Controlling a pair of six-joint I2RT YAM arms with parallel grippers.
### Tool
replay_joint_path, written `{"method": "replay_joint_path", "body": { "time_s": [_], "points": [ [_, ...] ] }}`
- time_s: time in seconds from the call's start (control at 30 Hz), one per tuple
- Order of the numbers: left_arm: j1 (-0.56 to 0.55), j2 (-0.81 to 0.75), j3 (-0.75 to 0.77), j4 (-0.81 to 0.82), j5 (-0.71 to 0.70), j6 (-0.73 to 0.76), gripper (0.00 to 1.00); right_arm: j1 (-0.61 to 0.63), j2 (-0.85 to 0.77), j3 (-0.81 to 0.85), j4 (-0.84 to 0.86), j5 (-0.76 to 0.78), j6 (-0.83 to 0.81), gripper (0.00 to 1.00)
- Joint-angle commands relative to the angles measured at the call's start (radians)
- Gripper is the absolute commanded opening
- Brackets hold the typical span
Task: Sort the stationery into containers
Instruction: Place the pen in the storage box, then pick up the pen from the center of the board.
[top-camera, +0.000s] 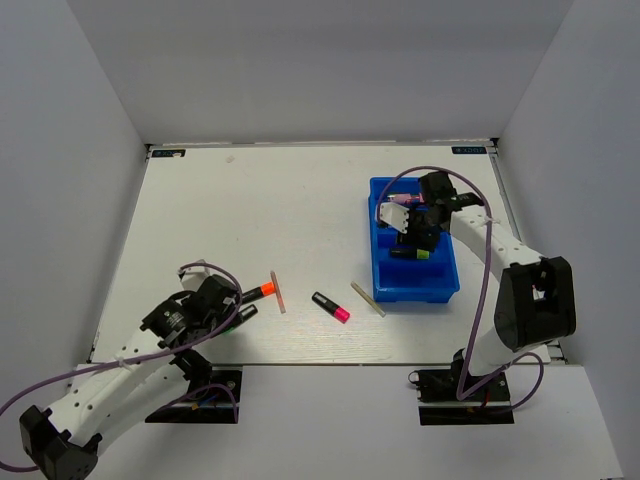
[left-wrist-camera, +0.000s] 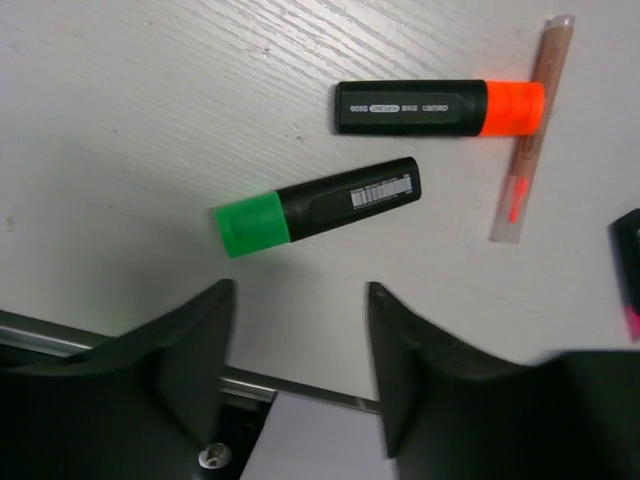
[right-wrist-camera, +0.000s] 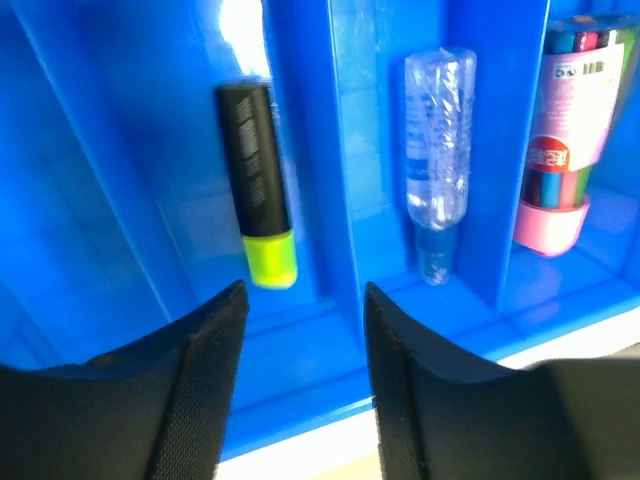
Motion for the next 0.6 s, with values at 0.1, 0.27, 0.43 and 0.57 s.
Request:
{"method": "replay_joint_path", "body": {
  "time_s": [0.1, 0.27, 0.43, 0.57],
  "points": [
    [0.004, -0.003, -0.021, 0.095, 0.046, -0.039, 0.33, -0.022, -0.098, 0.048, -0.014, -0.171, 0.183, 0.0],
    [0.005, 0.108, 0.026, 0.097, 0.084, 0.077, 0.18, -0.019, -0.247, -0.014, 0.089, -0.337, 0.528, 0.59],
    [0.002, 0.311, 0.146, 0.032, 0.211, 0.507, 0.65, -0.023, -0.303, 0.019, -0.084, -0.661, 0.555, 0.84],
    [0.016, 0.371, 0.223, -0.011, 0.267, 0.758, 0.84, -0.026, -0.336, 0.004, -0.121, -0.782, 0.492, 0.76]
  ]
}}
